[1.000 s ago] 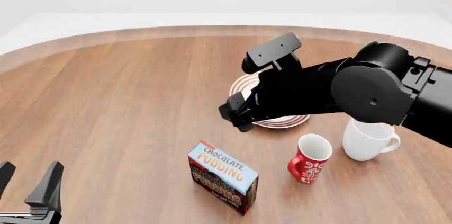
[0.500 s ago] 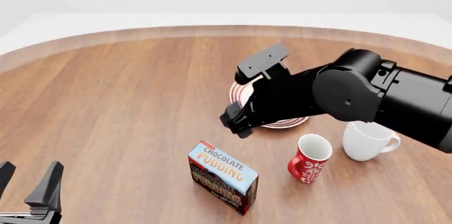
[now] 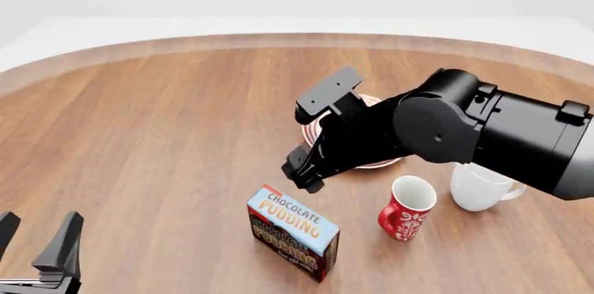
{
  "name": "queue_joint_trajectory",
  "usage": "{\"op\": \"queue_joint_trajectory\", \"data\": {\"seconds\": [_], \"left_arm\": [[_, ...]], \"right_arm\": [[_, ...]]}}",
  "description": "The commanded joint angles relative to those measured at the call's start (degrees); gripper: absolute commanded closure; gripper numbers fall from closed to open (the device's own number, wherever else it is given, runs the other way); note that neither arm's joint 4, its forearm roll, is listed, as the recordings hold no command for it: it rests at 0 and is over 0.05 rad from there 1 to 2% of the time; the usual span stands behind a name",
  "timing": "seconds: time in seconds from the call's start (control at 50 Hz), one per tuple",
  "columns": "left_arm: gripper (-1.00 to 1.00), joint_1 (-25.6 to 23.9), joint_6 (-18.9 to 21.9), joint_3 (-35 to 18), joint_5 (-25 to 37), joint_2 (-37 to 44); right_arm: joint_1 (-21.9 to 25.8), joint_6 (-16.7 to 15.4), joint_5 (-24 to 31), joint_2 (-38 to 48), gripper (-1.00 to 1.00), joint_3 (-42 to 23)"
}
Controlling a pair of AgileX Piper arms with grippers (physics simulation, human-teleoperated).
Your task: Put the chocolate pudding to the right of the plate.
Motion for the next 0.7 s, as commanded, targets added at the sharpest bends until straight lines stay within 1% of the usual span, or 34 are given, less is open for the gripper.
{"op": "queue_joint_trajectory", "data": {"seconds": [0.02, 0.12, 0.18, 0.28, 0.3, 0.34, 0.36, 0.48, 0.5, 0.54, 0.56, 0.58, 0.64, 0.7], "left_arm": [[-1.00, 0.00, 0.00, 0.00, 0.00, 0.00], [-1.00, 0.00, 0.00, 0.00, 0.00, 0.00], [-1.00, 0.00, 0.00, 0.00, 0.00, 0.00], [-1.00, 0.00, 0.00, 0.00, 0.00, 0.00], [-1.00, 0.00, 0.00, 0.00, 0.00, 0.00], [-1.00, 0.00, 0.00, 0.00, 0.00, 0.00], [-1.00, 0.00, 0.00, 0.00, 0.00, 0.00], [-1.00, 0.00, 0.00, 0.00, 0.00, 0.00], [-1.00, 0.00, 0.00, 0.00, 0.00, 0.00], [-1.00, 0.00, 0.00, 0.00, 0.00, 0.00], [-1.00, 0.00, 0.00, 0.00, 0.00, 0.00], [-1.00, 0.00, 0.00, 0.00, 0.00, 0.00], [-1.00, 0.00, 0.00, 0.00, 0.00, 0.00], [-1.00, 0.00, 0.00, 0.00, 0.00, 0.00]], "right_arm": [[1.20, -0.83, 1.00, 1.52, -1.00, -0.68], [1.55, -0.52, 1.45, 1.45, -1.00, -1.15], [1.92, -1.62, 2.12, 1.96, -1.00, -1.53], [1.60, -2.09, 2.87, 2.08, -1.00, -1.96], [1.25, -2.64, 2.90, 2.18, -1.00, -2.00], [1.54, -2.25, 2.98, 2.38, -1.00, -2.30], [1.36, -2.64, 2.92, 2.60, -1.00, -2.23], [1.60, -2.77, 3.10, 2.57, -1.00, -2.04], [0.92, -3.73, 3.67, 2.43, -1.00, -1.82], [1.11, -3.60, 3.81, 2.56, -1.00, -1.97], [0.76, -4.04, 3.89, 2.90, -1.00, -2.16], [1.13, -4.75, 4.12, 4.89, -1.00, -3.65], [1.10, -5.17, 4.00, 5.25, -1.00, -3.46], [1.54, -4.90, 3.98, 5.69, -1.00, -3.68]]}}
